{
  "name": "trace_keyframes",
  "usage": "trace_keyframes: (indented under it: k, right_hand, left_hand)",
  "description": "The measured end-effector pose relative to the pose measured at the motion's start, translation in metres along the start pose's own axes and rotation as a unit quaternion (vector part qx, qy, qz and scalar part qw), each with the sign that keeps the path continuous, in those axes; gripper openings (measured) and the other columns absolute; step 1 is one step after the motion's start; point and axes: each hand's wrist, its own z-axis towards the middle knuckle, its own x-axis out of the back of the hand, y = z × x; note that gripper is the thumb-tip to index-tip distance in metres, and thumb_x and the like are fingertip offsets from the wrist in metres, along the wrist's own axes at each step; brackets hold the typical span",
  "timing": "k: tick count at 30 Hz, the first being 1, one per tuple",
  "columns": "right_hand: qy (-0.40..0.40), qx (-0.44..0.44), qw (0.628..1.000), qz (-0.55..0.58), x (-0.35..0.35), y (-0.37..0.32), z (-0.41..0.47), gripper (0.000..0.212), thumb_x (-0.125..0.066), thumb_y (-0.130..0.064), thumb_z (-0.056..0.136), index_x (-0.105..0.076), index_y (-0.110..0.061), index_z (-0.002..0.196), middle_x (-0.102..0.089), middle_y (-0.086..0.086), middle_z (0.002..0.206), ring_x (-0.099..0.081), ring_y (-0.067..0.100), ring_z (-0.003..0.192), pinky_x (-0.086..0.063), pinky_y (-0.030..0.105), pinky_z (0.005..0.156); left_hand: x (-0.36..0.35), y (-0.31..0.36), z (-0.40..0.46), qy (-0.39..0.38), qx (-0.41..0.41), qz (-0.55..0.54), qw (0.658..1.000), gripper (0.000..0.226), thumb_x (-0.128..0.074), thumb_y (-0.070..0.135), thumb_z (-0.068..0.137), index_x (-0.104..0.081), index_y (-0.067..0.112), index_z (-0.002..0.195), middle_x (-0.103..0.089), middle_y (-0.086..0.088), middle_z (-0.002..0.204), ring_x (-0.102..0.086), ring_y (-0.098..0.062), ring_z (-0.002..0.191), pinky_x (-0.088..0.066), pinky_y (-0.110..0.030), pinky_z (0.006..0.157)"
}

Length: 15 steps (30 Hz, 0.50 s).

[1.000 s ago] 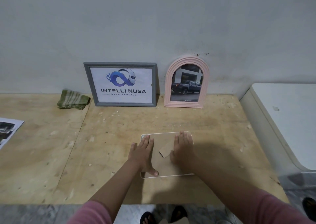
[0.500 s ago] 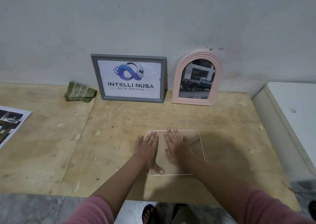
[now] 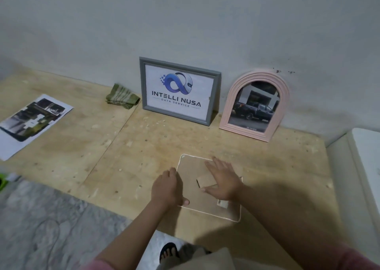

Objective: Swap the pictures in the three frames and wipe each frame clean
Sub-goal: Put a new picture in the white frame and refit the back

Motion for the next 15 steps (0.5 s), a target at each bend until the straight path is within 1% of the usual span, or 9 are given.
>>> trace_keyframes:
  k: [2,3,4,5,6,8,9,12,15]
  right_hand:
    - [-0.012,0.045,0.998,-0.051,-0.004,0.005,-0.020,0.099,-0.047,-0.073,0.074,-0.005,-0.025,0.150,0.012,0.008,0.158,0.008,0.027,0.145,0.004,0.050,0.115]
    - [-0.001,0.055,0.996,-0.073,-0.011,0.005,-0.029,0.100,-0.046,-0.075,0.072,-0.006,-0.027,0.150,0.015,0.009,0.157,0.011,0.029,0.145,0.002,0.055,0.115]
    - [0.023,0.048,0.995,-0.083,-0.020,0.005,-0.039,0.101,-0.046,-0.076,0.070,-0.010,-0.027,0.150,0.014,0.011,0.157,0.009,0.032,0.145,-0.005,0.059,0.113]
    - [0.048,0.009,0.996,-0.073,-0.026,0.004,-0.048,0.099,-0.047,-0.076,0.068,-0.014,-0.028,0.149,0.011,0.013,0.157,0.005,0.035,0.145,-0.012,0.061,0.111]
    - [0.071,-0.046,0.996,-0.040,-0.032,0.002,-0.055,0.097,-0.048,-0.074,0.069,-0.015,-0.029,0.148,0.009,0.014,0.157,0.003,0.036,0.144,-0.014,0.059,0.111]
    - [0.071,-0.139,0.987,0.049,-0.041,0.000,-0.066,0.090,-0.050,-0.062,0.078,-0.009,-0.027,0.149,0.015,0.015,0.156,0.009,0.036,0.143,-0.007,0.052,0.113]
    - [0.067,-0.163,0.981,0.079,-0.044,0.000,-0.069,0.086,-0.049,-0.056,0.082,-0.005,-0.026,0.150,0.018,0.017,0.155,0.012,0.037,0.143,-0.005,0.050,0.114]
    - [0.053,-0.175,0.971,0.152,-0.046,0.001,-0.075,0.082,-0.048,-0.044,0.087,0.001,-0.025,0.150,0.018,0.022,0.153,0.011,0.040,0.142,-0.006,0.045,0.116]
    - [0.051,-0.200,0.956,0.207,-0.045,-0.004,-0.074,0.080,-0.049,-0.040,0.085,-0.004,-0.024,0.149,0.015,0.020,0.153,0.001,0.042,0.139,-0.021,0.043,0.113]
  left_hand:
    - [-0.003,0.007,-0.008,0.000,0.063,-0.040,0.997,0.087,-0.085,0.045,0.055,-0.043,0.010,0.123,-0.045,-0.007,0.118,-0.050,-0.027,0.108,-0.048,-0.038,0.086]
    - [-0.003,0.010,-0.011,-0.009,0.101,-0.059,0.993,0.080,-0.085,0.042,0.055,-0.049,0.010,0.119,-0.044,-0.006,0.115,-0.051,-0.027,0.105,-0.049,-0.038,0.084]
    - [-0.002,0.016,-0.013,-0.016,0.136,-0.075,0.988,0.074,-0.083,0.038,0.054,-0.054,0.009,0.115,-0.043,-0.006,0.113,-0.053,-0.027,0.102,-0.051,-0.037,0.082]
    - [-0.001,0.020,-0.015,-0.023,0.163,-0.087,0.983,0.067,-0.082,0.035,0.054,-0.058,0.009,0.111,-0.042,-0.007,0.113,-0.054,-0.028,0.100,-0.051,-0.036,0.080]
    - [0.000,0.023,-0.015,-0.030,0.180,-0.093,0.979,0.061,-0.080,0.032,0.055,-0.060,0.009,0.108,-0.042,-0.007,0.113,-0.055,-0.028,0.100,-0.051,-0.034,0.078]
    - [0.000,0.030,-0.017,-0.039,0.200,-0.102,0.974,0.056,-0.079,0.028,0.057,-0.061,0.009,0.107,-0.041,-0.008,0.114,-0.055,-0.029,0.101,-0.050,-0.033,0.077]
    - [-0.001,0.031,-0.017,-0.036,0.211,-0.106,0.971,0.057,-0.078,0.027,0.057,-0.060,0.009,0.108,-0.042,-0.009,0.114,-0.055,-0.030,0.102,-0.050,-0.034,0.079]
    - [-0.003,0.032,-0.017,-0.033,0.227,-0.126,0.965,0.057,-0.078,0.028,0.056,-0.056,0.009,0.106,-0.045,-0.011,0.116,-0.056,-0.031,0.106,-0.050,-0.034,0.080]
    - [-0.001,0.032,-0.017,-0.040,0.221,-0.160,0.961,0.045,-0.072,0.032,0.053,-0.049,0.012,0.086,-0.053,-0.012,0.109,-0.058,-0.029,0.098,-0.050,-0.029,0.072]
